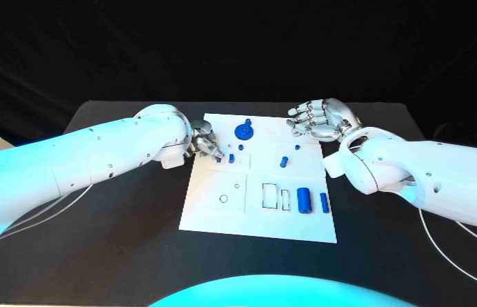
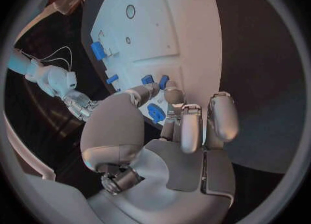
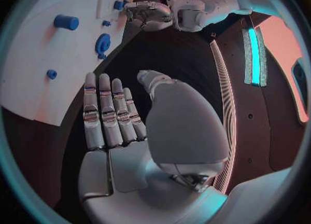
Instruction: Assemble the parts on the task board
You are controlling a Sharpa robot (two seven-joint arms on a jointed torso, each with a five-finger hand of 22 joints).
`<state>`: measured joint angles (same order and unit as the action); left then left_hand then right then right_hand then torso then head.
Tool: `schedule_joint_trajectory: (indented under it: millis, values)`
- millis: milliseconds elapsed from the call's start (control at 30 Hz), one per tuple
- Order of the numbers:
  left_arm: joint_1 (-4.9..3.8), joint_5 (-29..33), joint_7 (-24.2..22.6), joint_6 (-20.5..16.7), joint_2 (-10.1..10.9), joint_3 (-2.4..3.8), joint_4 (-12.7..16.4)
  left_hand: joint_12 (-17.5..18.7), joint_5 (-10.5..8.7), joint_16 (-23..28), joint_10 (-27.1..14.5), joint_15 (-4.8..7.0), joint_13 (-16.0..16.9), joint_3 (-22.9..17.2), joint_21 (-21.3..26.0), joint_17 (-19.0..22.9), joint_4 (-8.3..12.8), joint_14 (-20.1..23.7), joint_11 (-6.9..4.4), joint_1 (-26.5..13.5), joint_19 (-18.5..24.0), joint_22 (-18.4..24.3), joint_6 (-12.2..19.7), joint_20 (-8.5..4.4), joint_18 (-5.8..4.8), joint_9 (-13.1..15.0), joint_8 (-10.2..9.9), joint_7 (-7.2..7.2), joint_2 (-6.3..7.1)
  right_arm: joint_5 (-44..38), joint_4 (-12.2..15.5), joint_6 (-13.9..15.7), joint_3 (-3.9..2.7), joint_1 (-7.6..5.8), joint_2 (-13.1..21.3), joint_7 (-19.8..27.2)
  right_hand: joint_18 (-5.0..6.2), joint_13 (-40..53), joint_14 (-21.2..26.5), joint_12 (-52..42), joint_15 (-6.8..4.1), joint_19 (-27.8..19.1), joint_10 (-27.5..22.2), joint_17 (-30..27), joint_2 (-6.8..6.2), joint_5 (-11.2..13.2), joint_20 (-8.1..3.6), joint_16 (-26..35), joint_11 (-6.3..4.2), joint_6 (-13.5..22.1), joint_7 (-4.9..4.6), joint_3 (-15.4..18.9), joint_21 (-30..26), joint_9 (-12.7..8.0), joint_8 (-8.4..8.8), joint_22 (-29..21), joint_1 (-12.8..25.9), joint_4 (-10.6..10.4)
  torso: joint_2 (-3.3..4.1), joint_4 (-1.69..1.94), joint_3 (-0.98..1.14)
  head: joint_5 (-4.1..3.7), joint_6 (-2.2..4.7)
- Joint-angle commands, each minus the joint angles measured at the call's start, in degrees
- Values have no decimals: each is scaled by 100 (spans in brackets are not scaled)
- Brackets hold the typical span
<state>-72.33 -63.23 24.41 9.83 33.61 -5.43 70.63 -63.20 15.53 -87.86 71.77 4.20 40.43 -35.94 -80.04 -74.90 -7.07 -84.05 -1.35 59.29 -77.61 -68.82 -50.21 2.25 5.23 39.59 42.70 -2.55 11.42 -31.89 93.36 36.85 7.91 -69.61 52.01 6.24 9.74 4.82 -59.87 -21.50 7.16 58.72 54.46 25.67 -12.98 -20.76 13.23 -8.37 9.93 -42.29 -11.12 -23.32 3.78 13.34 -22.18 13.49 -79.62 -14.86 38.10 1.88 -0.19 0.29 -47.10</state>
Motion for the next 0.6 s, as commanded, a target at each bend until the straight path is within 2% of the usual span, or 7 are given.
schedule_joint_trajectory:
  millis: [33, 100, 200, 233, 433, 500, 600]
  values:
    - [14, -1, 79, -10, 6, -10, -4, -13, -32, 39, -29, 27, 3, 193, 35, -968, -94, -445, 6, -94, -14, 15, -7, -28, -69, -10, -51, -24, 15, -53, 12, -81, 0, 3, -1, 68, 77, -15, -24, -24, 5, 20, -33, -10, 33, -35, 9, 27, 11, 17, -273, -1, 3, -9, -31, -24, 50, 36, 2, -2, 0, 5, 8]
    - [15, -5, 85, -25, 13, -10, -3, -6, -31, 46, -48, 20, -12, 388, 42, -955, -209, -441, 15, -133, -11, 22, -11, -22, -68, -18, -73, -34, 44, -53, 11, -81, 0, 3, -1, 69, 77, -15, -24, -24, 5, 20, -33, -10, 33, -35, 9, 27, 11, 17, -273, -1, 3, -9, -31, -24, 50, 36, 3, -2, 0, 4, 10]
    - [15, -8, 88, -39, 20, -10, -3, -4, -33, 47, -60, 17, -20, 497, 51, -953, -273, -441, 21, -140, -4, 33, -11, -20, -65, -22, -84, -39, 57, -53, 11, -81, 0, 3, -1, 69, 77, -15, -24, -24, 5, 20, -33, -10, 33, -35, 9, 27, 11, 17, -273, -1, 3, -9, -31, -24, 50, 36, 1, -3, -1, 5, 10]
    - [15, -8, 89, -43, 25, -10, -2, -6, -40, 52, -70, 8, -22, 707, 59, -944, -422, -438, 32, -221, 0, 41, -13, -10, -64, -25, -99, -50, 109, -53, 10, -81, 0, 3, 0, 69, 77, -15, -24, -24, 5, 20, -33, -10, 33, -35, 9, 27, 11, 17, -273, -1, 3, -9, -31, -24, 50, 36, 1, -2, 0, 3, 10]
    - [15, -3, 89, -70, 43, -10, 4, -5, -123, 57, -94, 0, -36, 1001, 78, -934, -649, -435, 40, -197, 14, 65, -5, -2, -58, -26, -122, -59, 145, -53, 9, -81, 0, 3, 0, 70, 77, -15, -24, -24, 5, 20, -33, -10, 33, -35, 9, 27, 11, 17, -273, -1, 3, -9, -31, -24, 50, 36, 1, -2, 2, -1, 10]
    - [15, 2, 85, -97, 58, -9, 12, -2, -192, 62, -106, -4, -46, 1109, 85, -926, -752, -433, 43, -178, 19, 72, -2, 2, -56, -24, -129, -61, 152, -53, 9, -81, 0, 4, 0, 71, 77, -15, -24, -24, 5, 20, -33, -10, 33, -35, 9, 27, 11, 17, -273, -1, 3, -9, -31, -24, 50, 36, 0, -3, 2, -4, 11]
    - [16, 37, 67, -159, 90, -7, 37, 1, -445, 68, -127, -8, -64, 1327, 99, -916, -947, -430, 46, -165, 29, 89, 7, 6, -51, -17, -134, -62, 140, -53, 9, -81, 0, 4, 1, 73, 77, -15, -24, -24, 5, 20, -33, -10, 33, -35, 9, 27, 11, 17, -273, -1, 3, -9, -31, -24, 50, 36, 2, -5, 2, -7, 15]
